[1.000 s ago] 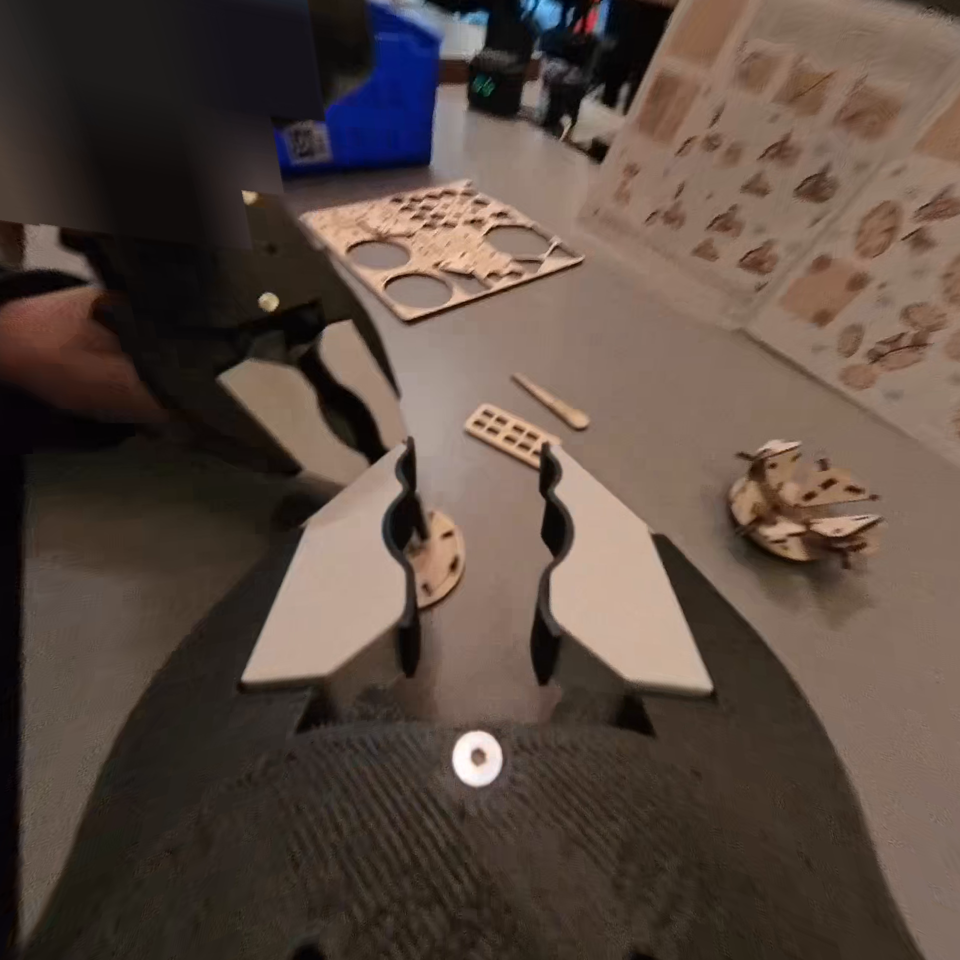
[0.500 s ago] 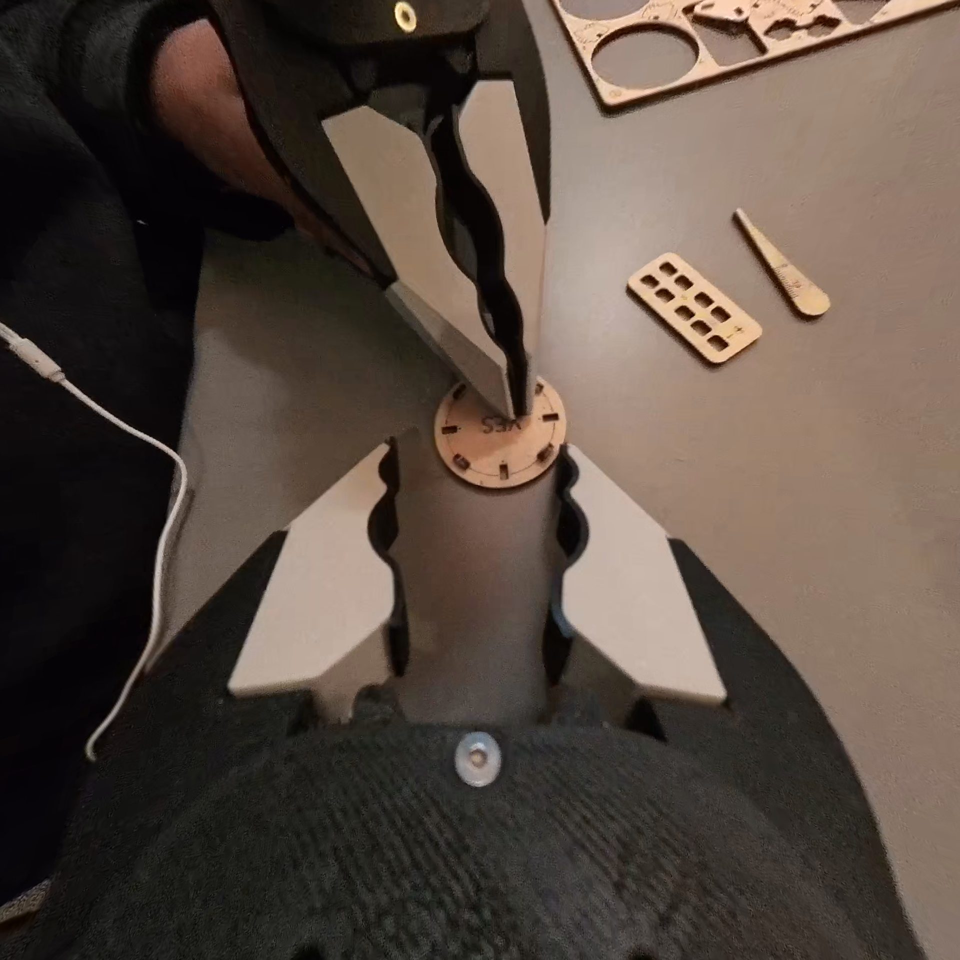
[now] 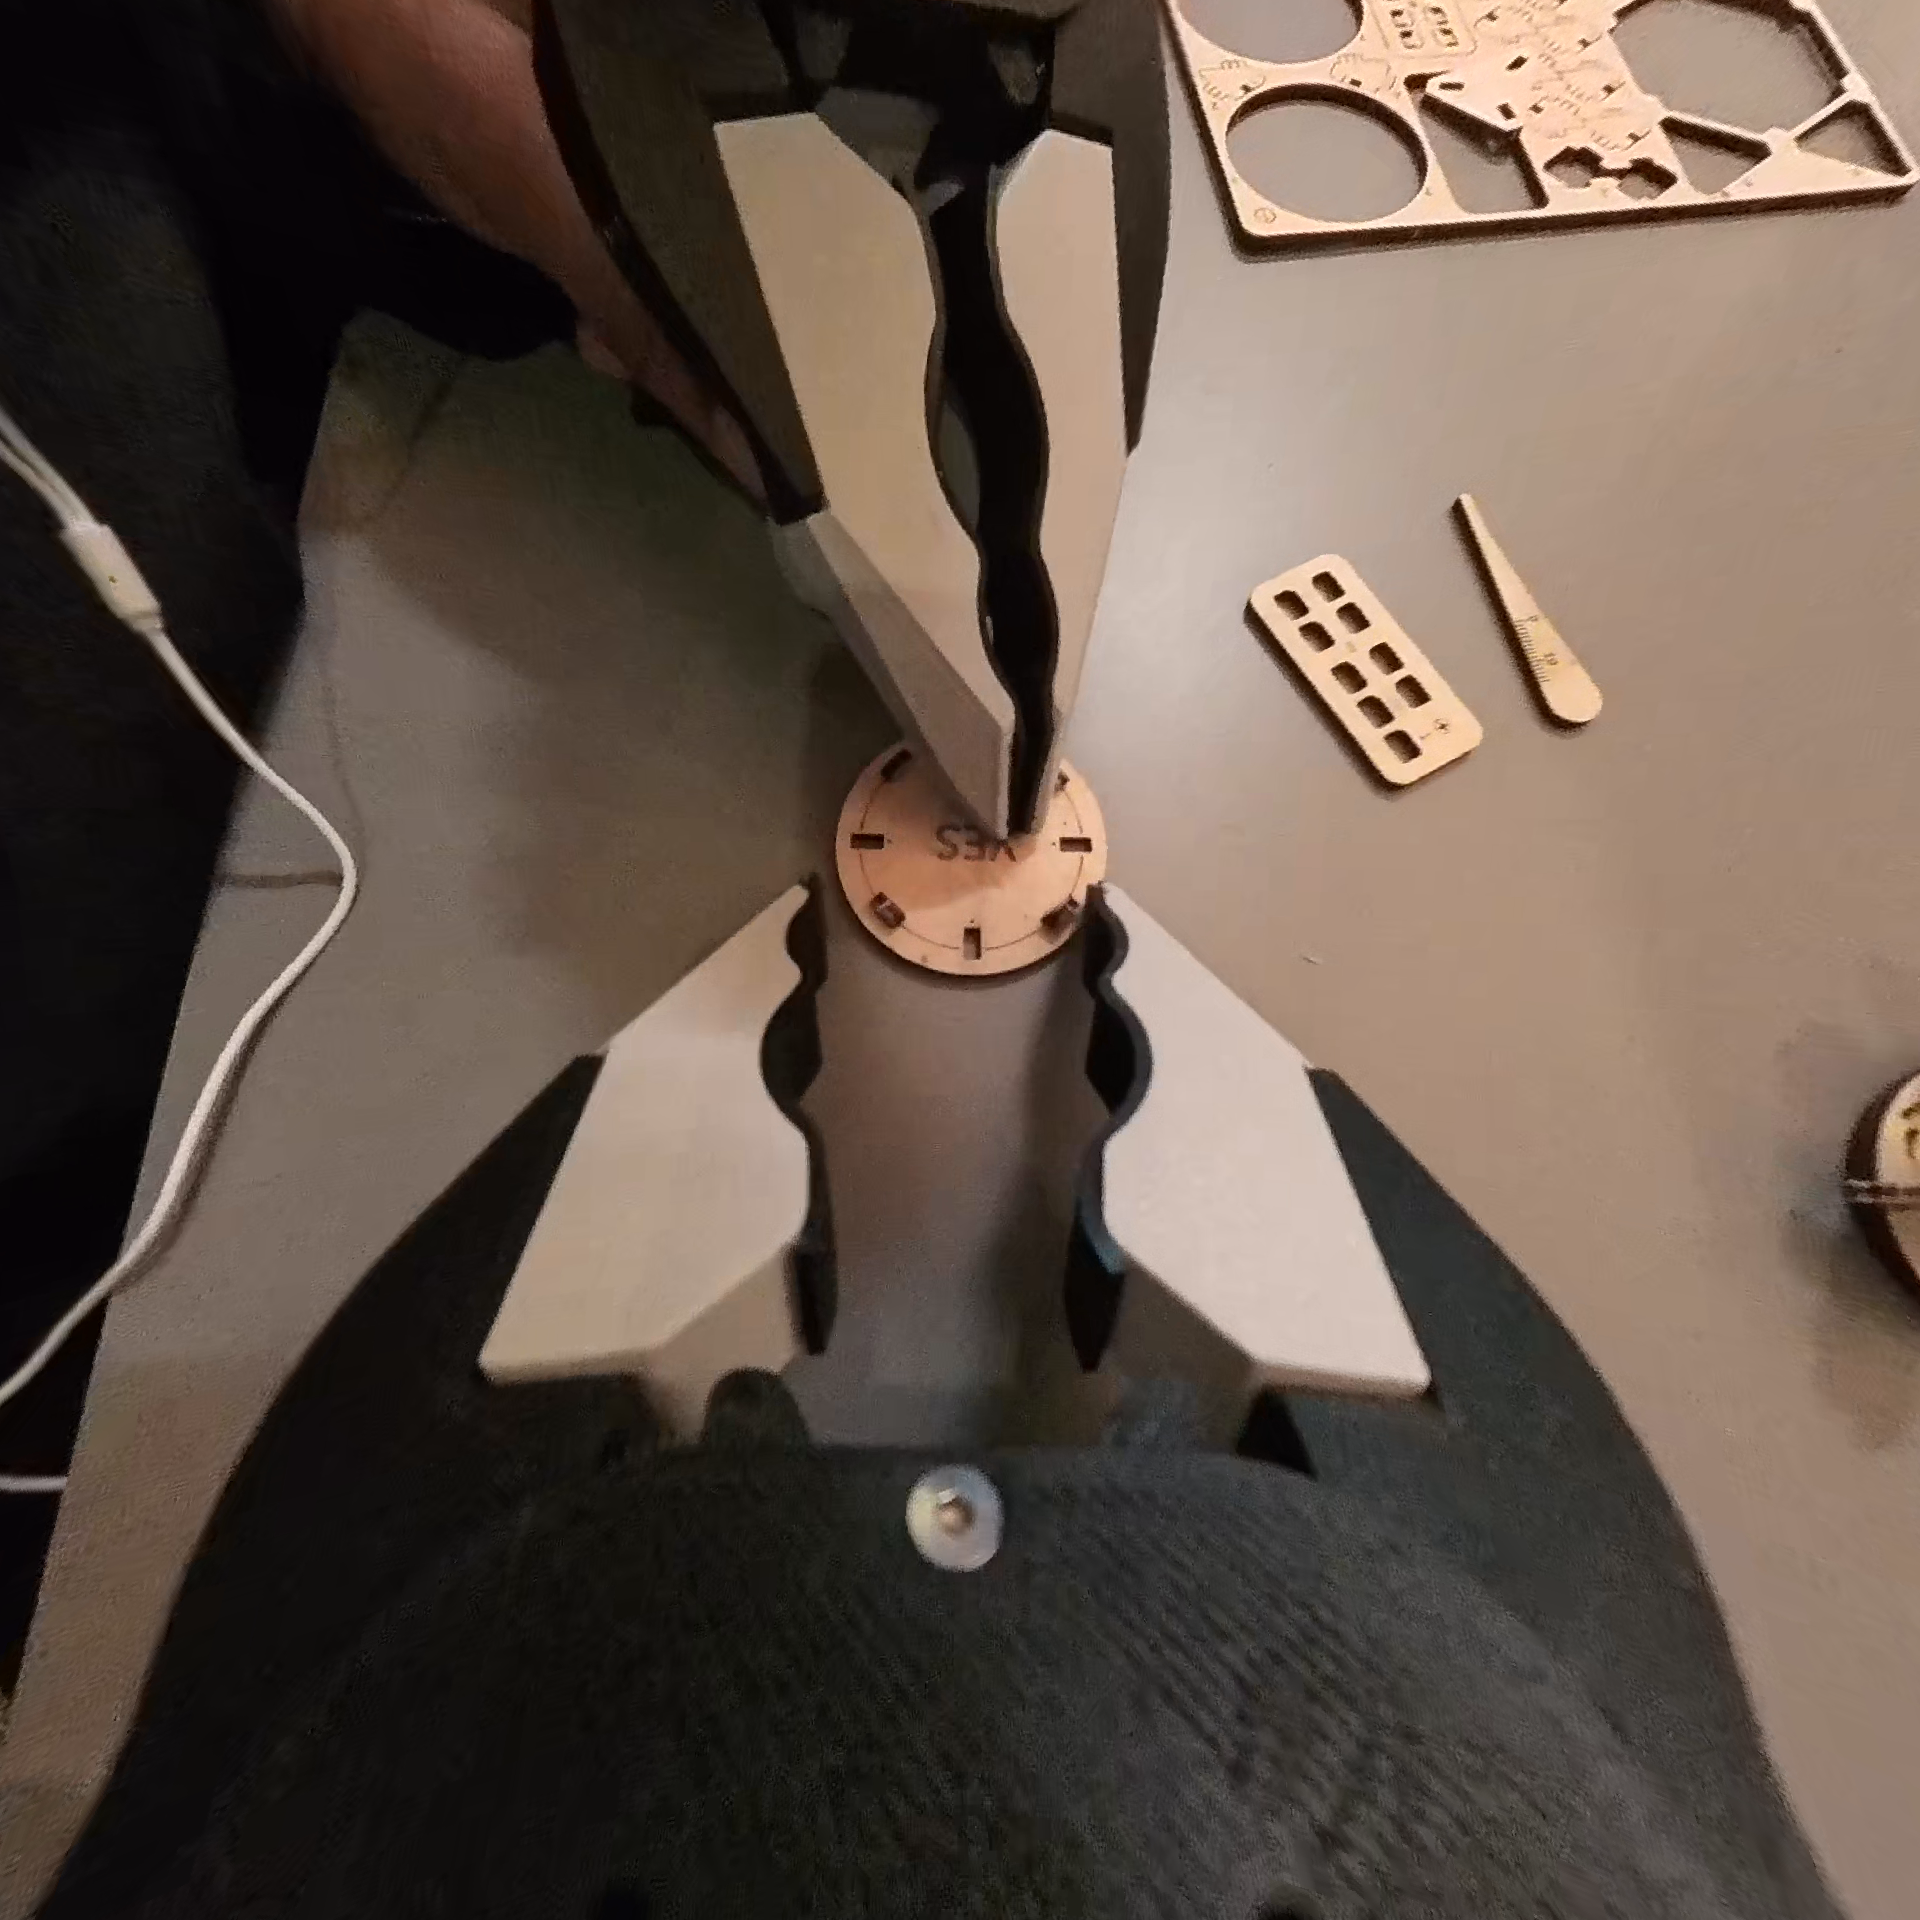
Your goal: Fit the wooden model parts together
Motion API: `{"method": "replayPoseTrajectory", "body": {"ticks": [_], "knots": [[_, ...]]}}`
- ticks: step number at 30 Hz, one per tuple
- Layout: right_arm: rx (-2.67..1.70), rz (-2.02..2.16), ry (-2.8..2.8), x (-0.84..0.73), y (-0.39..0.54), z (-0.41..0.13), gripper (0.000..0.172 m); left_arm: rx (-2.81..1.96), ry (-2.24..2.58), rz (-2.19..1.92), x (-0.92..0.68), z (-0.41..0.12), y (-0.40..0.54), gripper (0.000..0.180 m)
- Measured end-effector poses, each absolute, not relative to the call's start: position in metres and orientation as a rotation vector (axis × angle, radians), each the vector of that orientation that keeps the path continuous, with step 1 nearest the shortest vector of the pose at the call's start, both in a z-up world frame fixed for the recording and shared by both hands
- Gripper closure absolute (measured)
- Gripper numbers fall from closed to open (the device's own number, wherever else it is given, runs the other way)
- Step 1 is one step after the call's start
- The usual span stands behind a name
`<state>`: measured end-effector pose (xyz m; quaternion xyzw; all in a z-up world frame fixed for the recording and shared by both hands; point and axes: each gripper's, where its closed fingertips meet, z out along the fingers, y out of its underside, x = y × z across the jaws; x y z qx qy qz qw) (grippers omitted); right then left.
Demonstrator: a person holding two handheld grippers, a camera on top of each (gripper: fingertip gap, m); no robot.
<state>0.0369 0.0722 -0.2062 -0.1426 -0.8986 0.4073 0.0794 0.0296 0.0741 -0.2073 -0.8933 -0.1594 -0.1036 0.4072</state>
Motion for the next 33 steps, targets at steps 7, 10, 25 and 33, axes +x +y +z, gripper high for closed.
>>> {"method": "replayPoseTrajectory", "body": {"ticks": [7, 10, 25, 33], "knots": [[-0.383, 1.204, -2.679, 0.0362, 0.0731, -0.2065, 0.126, -2.252, -0.403, -0.264, 0.0296, -0.2073, 0.0742, 0.18], [-0.367, 1.197, -2.673, 0.0359, 0.0733, -0.2067, 0.128, -2.254, -0.4, -0.258, 0.0298, -0.2076, 0.0746, 0.18], [0.006, 0.809, -2.95, 0.0375, 0.0768, -0.2084, 0.134, -2.253, -0.402, -0.266, 0.0297, -0.2077, 0.0752, 0.18], [-0.005, 0.752, -3.019, 0.035, 0.0805, -0.2099, 0.129, -2.253, -0.401, -0.265, 0.0299, -0.2077, 0.0753, 0.18]]}}
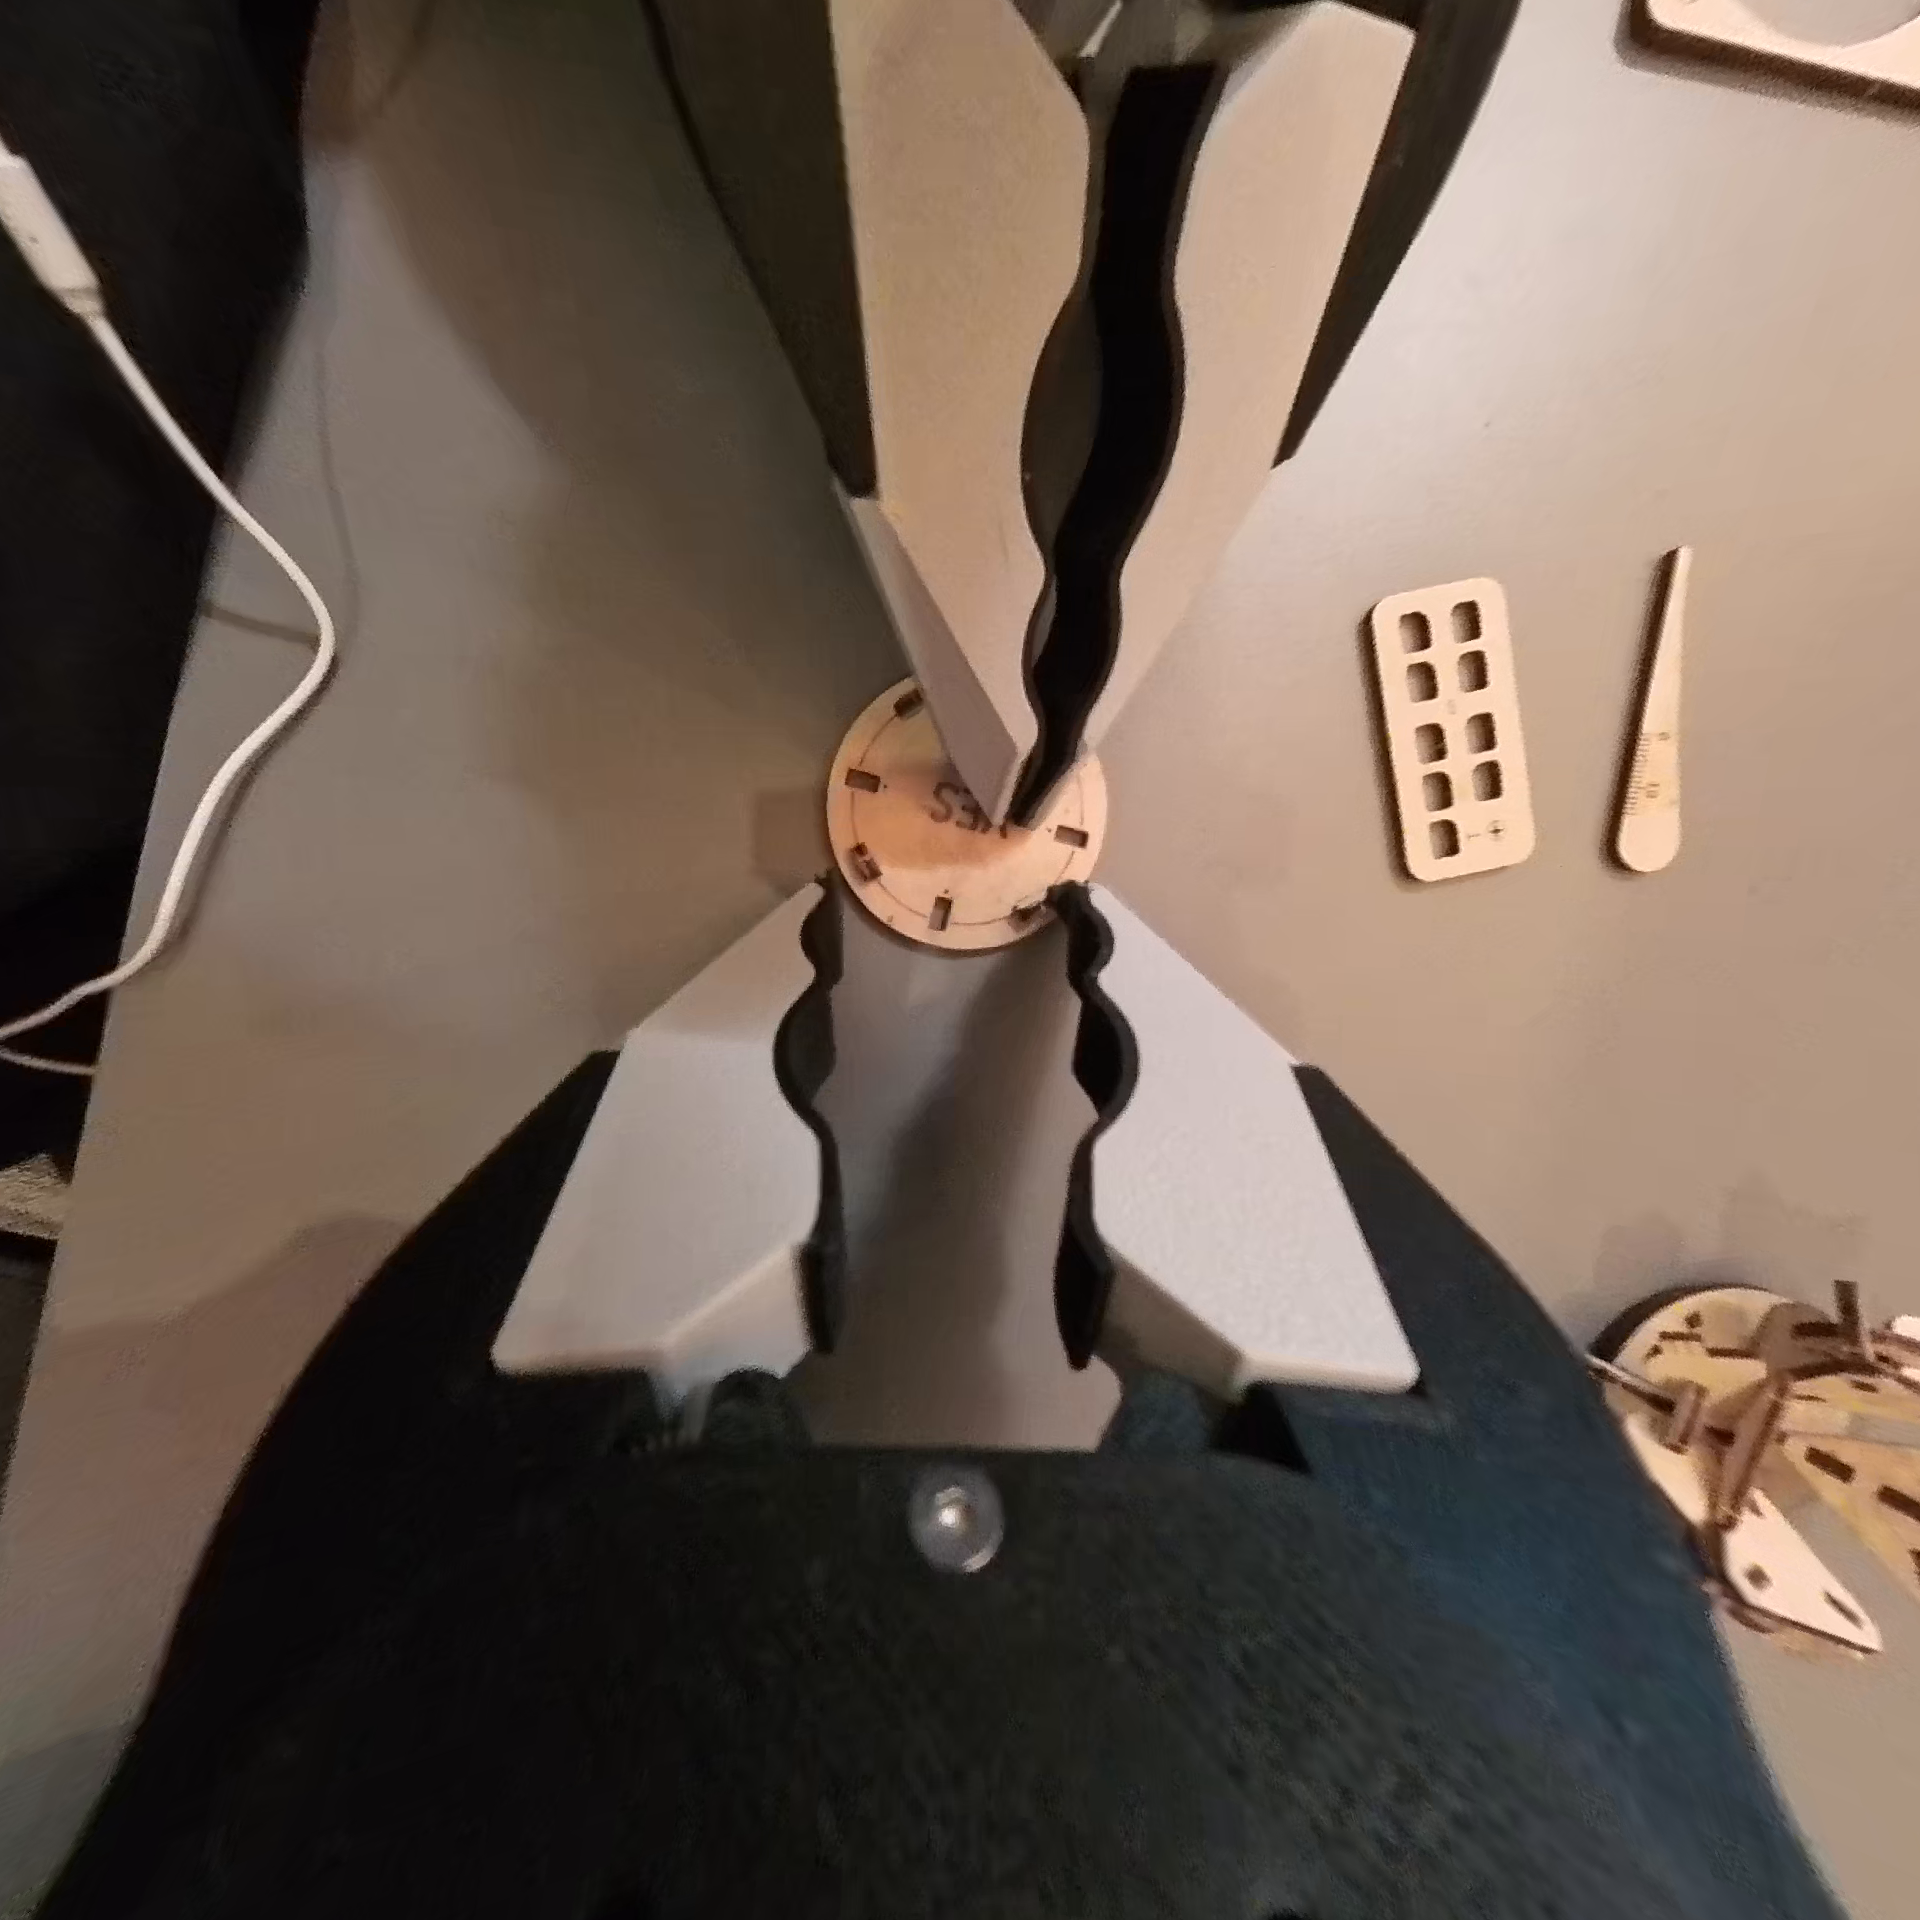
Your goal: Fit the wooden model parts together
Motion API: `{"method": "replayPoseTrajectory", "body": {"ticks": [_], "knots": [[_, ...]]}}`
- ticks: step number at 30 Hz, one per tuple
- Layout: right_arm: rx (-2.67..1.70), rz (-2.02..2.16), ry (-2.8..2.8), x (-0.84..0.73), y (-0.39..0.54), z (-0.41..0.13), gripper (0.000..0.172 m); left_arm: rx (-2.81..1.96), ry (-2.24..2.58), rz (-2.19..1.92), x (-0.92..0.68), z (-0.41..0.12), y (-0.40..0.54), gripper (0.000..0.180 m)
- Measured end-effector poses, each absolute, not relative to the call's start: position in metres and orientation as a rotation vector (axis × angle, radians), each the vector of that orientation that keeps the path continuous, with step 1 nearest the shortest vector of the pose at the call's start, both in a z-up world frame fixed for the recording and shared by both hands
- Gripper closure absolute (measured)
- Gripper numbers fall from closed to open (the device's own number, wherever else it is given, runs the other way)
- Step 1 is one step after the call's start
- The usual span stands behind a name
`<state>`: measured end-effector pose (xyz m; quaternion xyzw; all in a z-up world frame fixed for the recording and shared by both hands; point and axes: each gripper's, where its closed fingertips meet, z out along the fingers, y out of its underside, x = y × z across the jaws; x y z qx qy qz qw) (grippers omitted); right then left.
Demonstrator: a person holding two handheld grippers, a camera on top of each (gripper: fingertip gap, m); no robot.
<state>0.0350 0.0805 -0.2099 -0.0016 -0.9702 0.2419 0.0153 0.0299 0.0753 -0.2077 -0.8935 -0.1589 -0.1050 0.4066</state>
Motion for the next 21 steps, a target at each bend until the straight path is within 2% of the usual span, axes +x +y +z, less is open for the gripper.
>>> {"method": "replayPoseTrajectory", "body": {"ticks": [6, 9, 13, 21], "knots": [[0.066, 0.709, -2.985, 0.0345, 0.0798, -0.2088, 0.132, -2.251, -0.405, -0.274, 0.0298, -0.2076, 0.0753, 0.18], [0.053, 0.671, -2.959, 0.0278, 0.0831, -0.2081, 0.121, -2.25, -0.406, -0.278, 0.0299, -0.2076, 0.0753, 0.18], [0.117, 0.654, -2.943, 0.0295, 0.0855, -0.2076, 0.13, -2.25, -0.406, -0.277, 0.0299, -0.2076, 0.0753, 0.18], [0.178, 0.624, -2.986, 0.0362, 0.0825, -0.2086, 0.133, -2.249, -0.408, -0.281, 0.0299, -0.2076, 0.0753, 0.18]]}}
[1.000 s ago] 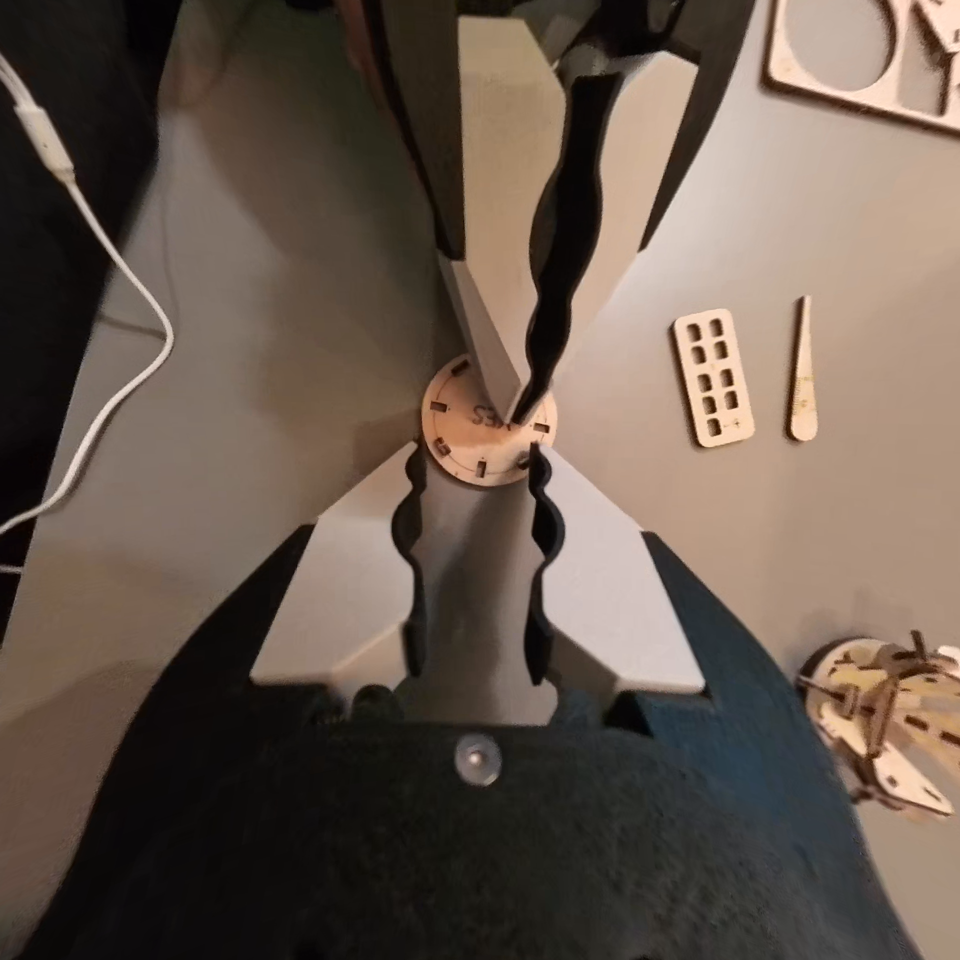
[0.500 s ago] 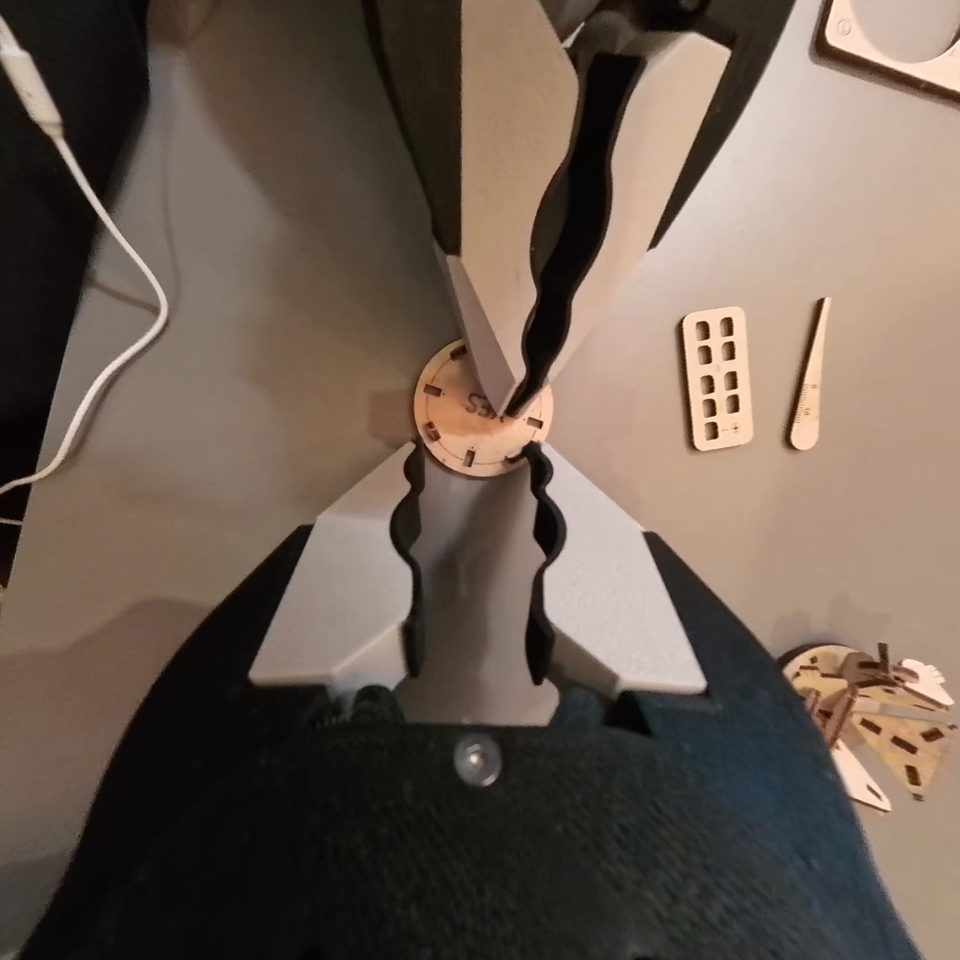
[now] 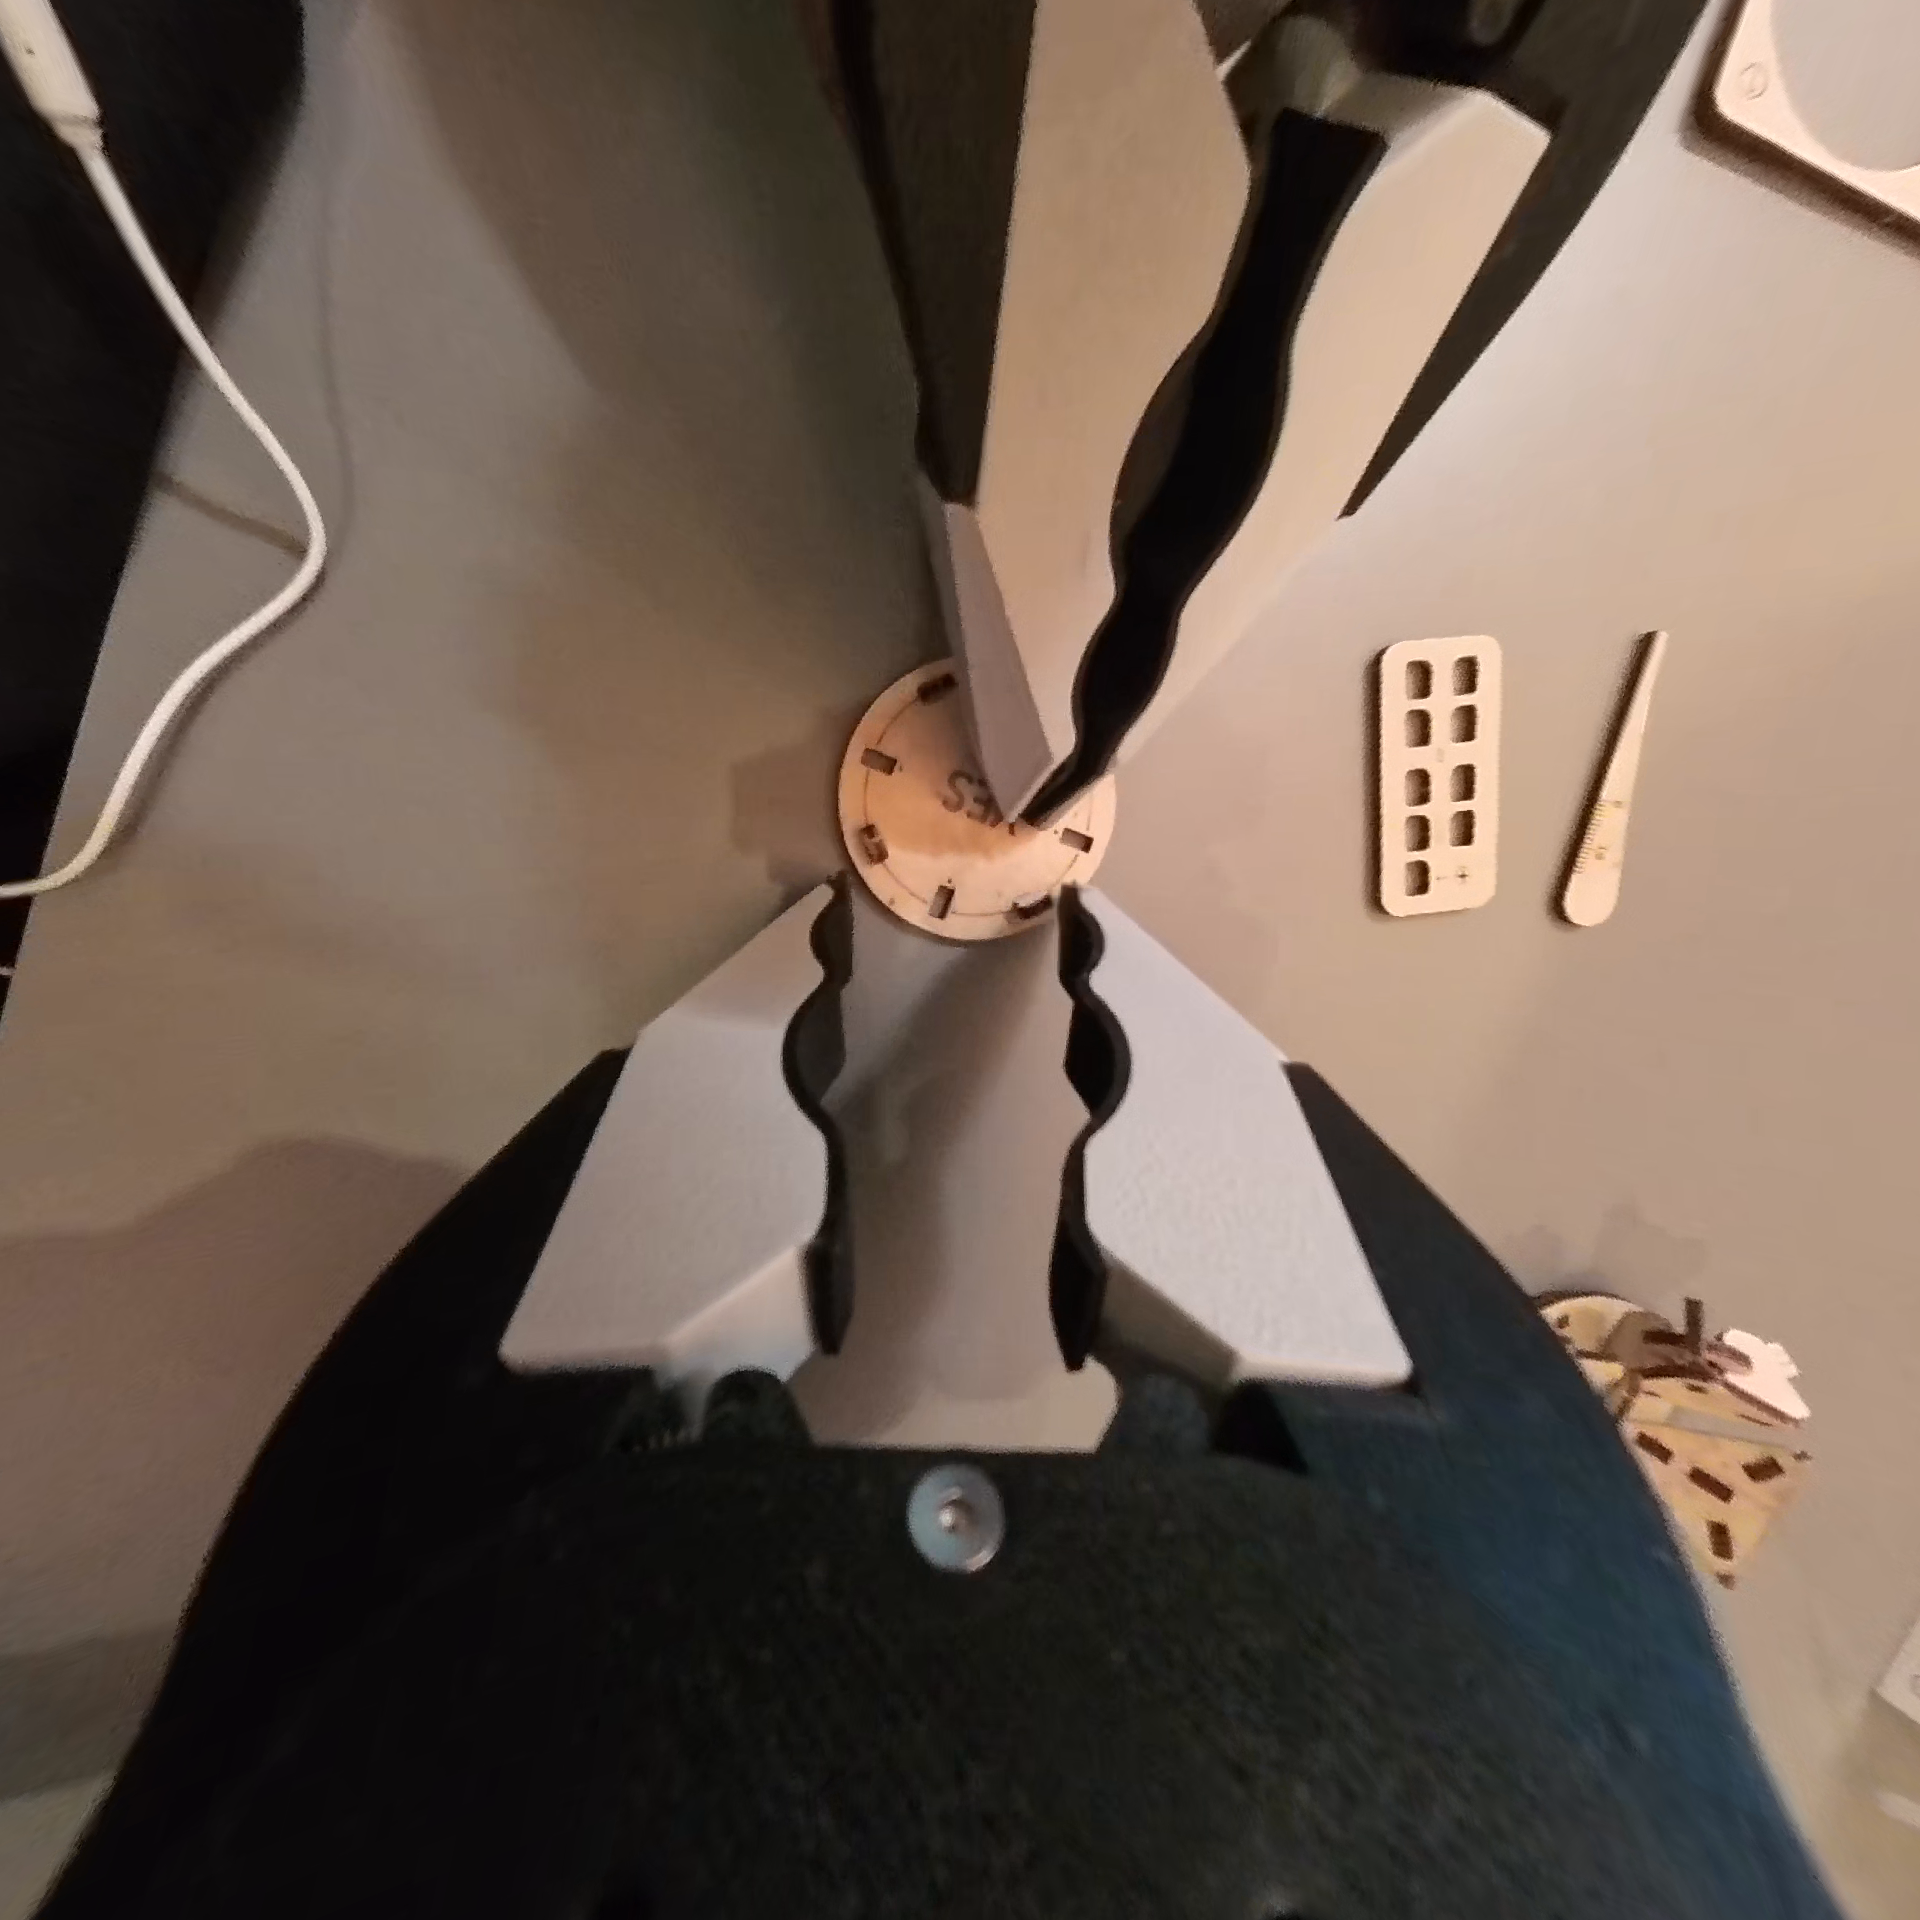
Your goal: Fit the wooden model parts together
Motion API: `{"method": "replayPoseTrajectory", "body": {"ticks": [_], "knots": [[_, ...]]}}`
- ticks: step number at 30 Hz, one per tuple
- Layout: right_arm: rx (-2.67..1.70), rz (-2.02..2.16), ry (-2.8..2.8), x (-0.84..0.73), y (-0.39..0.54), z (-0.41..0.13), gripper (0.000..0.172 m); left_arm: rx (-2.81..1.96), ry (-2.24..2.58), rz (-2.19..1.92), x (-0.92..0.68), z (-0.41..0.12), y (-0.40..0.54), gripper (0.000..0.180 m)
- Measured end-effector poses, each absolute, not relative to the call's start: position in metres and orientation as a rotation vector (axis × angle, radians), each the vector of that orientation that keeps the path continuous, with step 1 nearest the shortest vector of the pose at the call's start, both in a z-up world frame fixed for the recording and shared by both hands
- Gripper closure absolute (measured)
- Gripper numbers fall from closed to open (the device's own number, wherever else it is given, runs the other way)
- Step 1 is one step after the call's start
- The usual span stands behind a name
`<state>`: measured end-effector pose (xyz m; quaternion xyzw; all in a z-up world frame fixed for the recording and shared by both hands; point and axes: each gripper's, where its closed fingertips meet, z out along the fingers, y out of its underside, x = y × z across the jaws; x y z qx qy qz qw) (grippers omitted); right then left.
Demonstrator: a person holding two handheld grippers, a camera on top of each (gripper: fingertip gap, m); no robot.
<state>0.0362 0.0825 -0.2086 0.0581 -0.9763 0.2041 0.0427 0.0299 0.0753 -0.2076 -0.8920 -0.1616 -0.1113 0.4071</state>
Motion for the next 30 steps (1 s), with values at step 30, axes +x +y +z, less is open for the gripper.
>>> {"method": "replayPoseTrajectory", "body": {"ticks": [30], "knots": [[0.165, 0.568, -3.052, 0.0343, 0.0835, -0.2101, 0.141, -2.251, -0.41, -0.265, 0.0289, -0.2078, 0.075, 0.18]]}}
